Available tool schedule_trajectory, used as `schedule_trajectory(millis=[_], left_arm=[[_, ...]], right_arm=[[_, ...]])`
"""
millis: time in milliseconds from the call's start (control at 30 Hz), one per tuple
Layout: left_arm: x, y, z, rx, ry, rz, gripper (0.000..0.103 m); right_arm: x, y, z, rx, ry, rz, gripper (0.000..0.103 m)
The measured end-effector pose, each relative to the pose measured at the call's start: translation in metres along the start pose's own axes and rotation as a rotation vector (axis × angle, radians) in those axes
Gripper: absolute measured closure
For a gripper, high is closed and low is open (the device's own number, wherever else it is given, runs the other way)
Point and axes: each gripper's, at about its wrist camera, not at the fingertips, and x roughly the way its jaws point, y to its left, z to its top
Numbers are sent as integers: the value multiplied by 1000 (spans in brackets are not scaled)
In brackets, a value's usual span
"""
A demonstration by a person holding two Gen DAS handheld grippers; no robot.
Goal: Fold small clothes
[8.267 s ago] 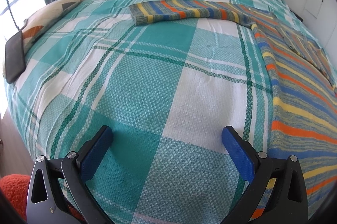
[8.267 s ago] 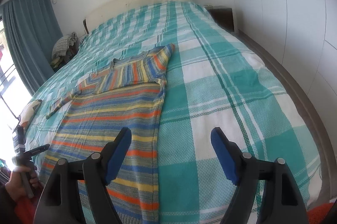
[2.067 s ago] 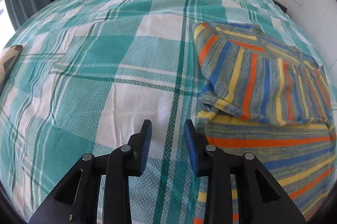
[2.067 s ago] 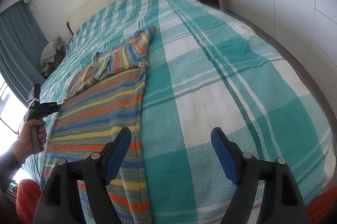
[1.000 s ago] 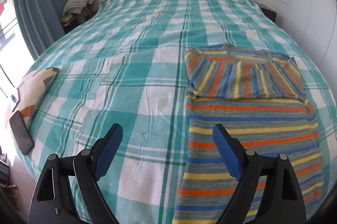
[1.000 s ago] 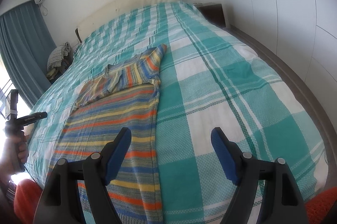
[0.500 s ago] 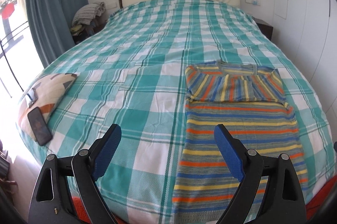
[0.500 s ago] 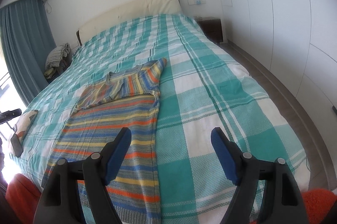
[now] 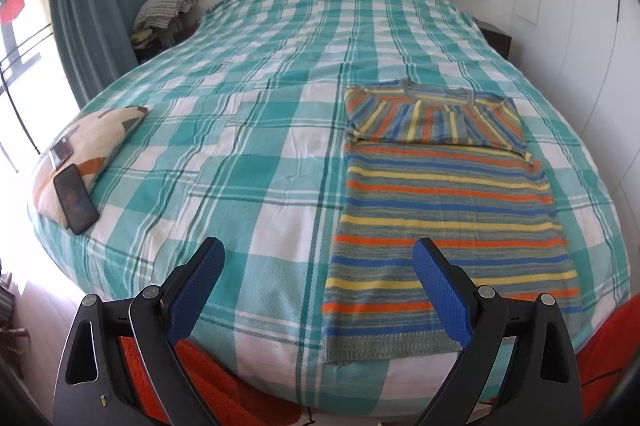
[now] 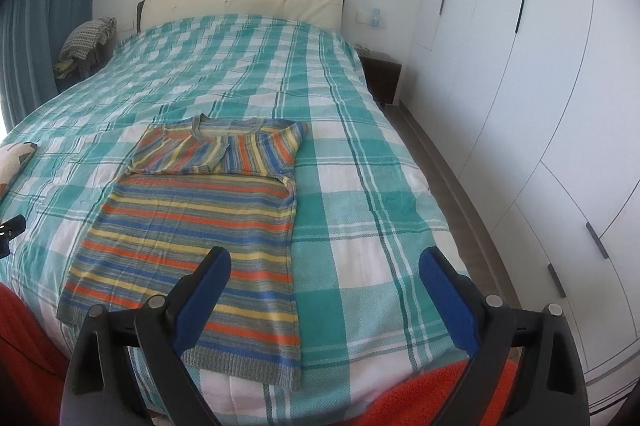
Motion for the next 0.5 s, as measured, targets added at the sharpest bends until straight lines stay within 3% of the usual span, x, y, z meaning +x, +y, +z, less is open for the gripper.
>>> schedule_trajectory(millis=[500], left_arm=[[21, 8, -16, -1, 56, -9, 7]], right_arm=[[4, 0, 0, -19, 14, -80, 9]])
